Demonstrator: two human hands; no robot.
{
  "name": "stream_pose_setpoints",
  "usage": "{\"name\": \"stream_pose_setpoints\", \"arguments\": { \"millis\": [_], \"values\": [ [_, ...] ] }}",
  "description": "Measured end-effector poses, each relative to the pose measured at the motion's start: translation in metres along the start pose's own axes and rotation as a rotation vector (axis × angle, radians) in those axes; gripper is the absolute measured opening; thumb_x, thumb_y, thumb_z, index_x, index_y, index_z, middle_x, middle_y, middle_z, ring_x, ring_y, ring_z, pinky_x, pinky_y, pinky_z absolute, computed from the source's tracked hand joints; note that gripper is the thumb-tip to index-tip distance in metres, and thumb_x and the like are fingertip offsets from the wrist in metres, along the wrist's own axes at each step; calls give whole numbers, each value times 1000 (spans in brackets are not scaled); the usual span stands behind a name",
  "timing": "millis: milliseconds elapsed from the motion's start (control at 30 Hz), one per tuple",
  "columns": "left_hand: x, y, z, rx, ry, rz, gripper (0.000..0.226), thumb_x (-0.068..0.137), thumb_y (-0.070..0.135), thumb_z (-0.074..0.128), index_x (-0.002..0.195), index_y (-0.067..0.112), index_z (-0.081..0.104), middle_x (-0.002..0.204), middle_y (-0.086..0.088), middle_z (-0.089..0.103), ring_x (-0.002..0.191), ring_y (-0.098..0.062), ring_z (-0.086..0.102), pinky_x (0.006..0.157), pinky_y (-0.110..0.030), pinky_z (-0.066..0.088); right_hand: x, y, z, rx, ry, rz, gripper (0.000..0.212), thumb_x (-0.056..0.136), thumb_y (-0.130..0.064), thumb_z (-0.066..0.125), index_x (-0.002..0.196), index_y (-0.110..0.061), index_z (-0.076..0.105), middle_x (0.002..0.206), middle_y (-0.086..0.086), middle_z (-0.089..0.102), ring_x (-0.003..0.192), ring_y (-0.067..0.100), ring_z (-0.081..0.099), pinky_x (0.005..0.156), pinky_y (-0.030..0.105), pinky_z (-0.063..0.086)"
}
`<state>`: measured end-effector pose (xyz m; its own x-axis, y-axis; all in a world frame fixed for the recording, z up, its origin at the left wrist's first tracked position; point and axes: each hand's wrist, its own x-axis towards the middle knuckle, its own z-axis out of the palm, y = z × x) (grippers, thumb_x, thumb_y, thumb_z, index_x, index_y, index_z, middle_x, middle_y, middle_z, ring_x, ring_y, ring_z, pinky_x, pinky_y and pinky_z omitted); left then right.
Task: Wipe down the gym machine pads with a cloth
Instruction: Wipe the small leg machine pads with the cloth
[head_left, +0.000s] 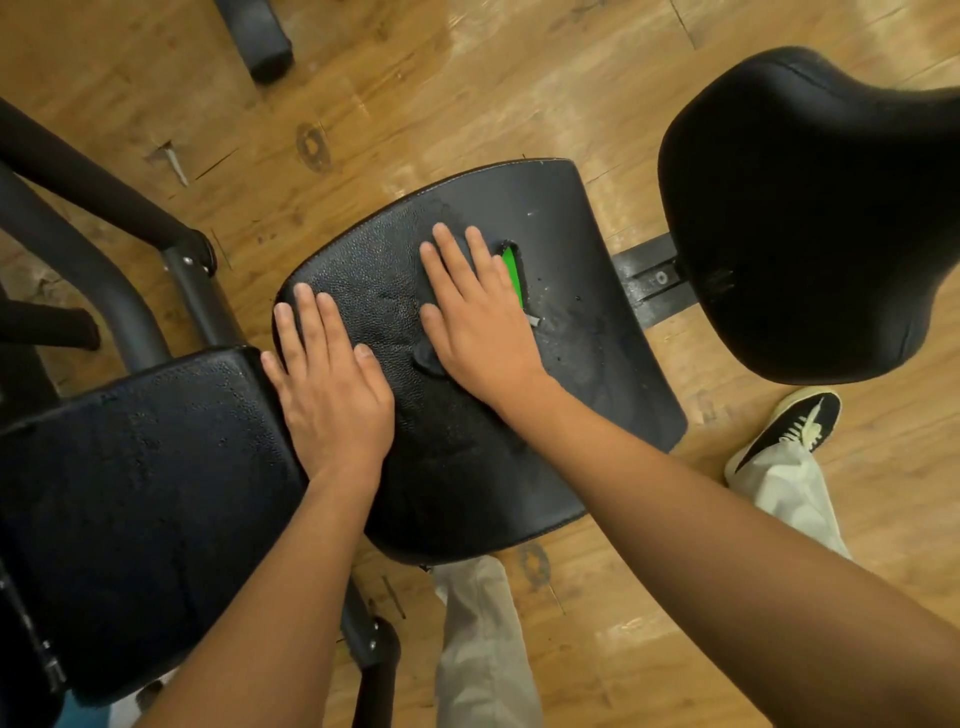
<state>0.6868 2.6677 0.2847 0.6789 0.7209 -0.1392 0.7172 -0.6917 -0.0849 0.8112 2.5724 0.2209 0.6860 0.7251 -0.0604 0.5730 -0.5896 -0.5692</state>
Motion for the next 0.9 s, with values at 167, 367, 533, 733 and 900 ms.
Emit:
{"name": "stream_pose_setpoints", "arguments": {
  "millis": [167, 367, 533, 733, 900],
  "values": [
    [0, 0, -1, 3, -4, -9, 61, 107, 27, 32, 162, 10, 13, 171, -4, 2, 158, -24, -1, 125, -56, 11, 9, 7, -6, -90, -34, -7, 67, 100, -54, 41, 160, -25, 34, 168, 2, 27, 156, 30, 18, 118, 72, 11],
    [1, 0, 2, 3, -3, -14, 61, 107, 27, 31, 162, 10, 13, 171, -3, 2, 158, -24, 0, 125, -56, 12, 35, 6, -3, 8, 5, -92, 64, 101, -45, 49, 157, -15, 39, 166, 10, 29, 155, 38, 16, 119, 65, 17],
    [1, 1, 4, 3, 2, -13, 61, 107, 27, 33, 162, 10, 14, 171, -3, 3, 158, -25, 1, 125, -56, 11, 62, -3, -1, 23, 64, -118, 61, 103, -39, 49, 157, -11, 40, 166, 13, 30, 155, 39, 18, 123, 56, 13],
    [2, 1, 2, 2, -8, -18, 62, 107, 27, 34, 162, 10, 14, 171, -3, 2, 157, -25, 0, 125, -56, 10, 40, -2, 4, 27, 77, -112, 66, 102, -42, 49, 158, -11, 36, 168, 11, 26, 156, 38, 15, 123, 56, 15],
    [2, 0, 3, 8, 2, -19, 62, 106, 26, 36, 162, 10, 15, 171, -3, 2, 157, -25, 0, 125, -56, 10, 27, -4, 7, 40, 83, -93, 66, 101, -42, 49, 158, -13, 37, 167, 9, 28, 155, 37, 17, 122, 57, 17]
  ]
}}
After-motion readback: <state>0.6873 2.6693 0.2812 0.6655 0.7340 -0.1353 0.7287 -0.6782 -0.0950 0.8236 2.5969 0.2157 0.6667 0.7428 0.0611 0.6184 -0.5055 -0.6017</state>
